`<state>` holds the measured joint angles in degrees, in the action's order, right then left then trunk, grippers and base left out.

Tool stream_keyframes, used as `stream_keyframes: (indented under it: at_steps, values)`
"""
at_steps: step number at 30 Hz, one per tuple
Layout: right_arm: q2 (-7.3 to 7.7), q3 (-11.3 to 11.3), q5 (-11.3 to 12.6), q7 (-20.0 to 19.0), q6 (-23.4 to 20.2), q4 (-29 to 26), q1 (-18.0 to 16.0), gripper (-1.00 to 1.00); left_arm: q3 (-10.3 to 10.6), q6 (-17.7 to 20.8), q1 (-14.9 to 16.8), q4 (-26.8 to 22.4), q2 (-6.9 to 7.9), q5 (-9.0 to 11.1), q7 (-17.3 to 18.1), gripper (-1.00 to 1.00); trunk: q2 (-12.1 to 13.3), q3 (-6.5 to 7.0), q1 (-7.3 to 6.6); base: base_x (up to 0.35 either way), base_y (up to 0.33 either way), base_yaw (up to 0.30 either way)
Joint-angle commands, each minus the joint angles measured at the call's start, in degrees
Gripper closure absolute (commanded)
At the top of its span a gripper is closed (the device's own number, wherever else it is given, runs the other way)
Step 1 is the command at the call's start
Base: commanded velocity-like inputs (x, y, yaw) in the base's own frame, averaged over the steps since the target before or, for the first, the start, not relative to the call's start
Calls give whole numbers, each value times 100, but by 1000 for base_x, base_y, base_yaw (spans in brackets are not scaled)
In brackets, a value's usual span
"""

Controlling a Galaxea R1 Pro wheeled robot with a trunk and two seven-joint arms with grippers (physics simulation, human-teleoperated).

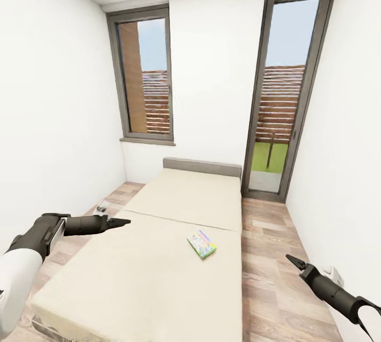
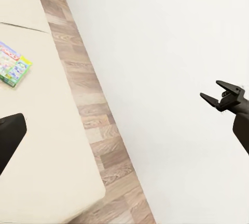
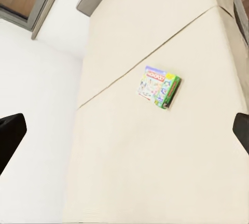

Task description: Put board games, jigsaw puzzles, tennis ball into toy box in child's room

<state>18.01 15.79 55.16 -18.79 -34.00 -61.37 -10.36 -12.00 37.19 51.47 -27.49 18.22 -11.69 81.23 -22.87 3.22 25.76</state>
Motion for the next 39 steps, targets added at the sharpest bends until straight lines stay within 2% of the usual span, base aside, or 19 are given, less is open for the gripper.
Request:
stream_keyframes:
  at_steps: [1, 39]
  values:
    - [-3, 12, 15, -11, -37, 2, -1, -100, -37, 60, 4, -1, -8, -59, 42, -100, -5, -6, 2, 0, -92, 281]
    - [-8, -31, -5, 12, -19, 19, -1, -100, -30, 60, 4, -1, -12, -59, 42, -100, -5, -205, 2, -13, -22, 250]
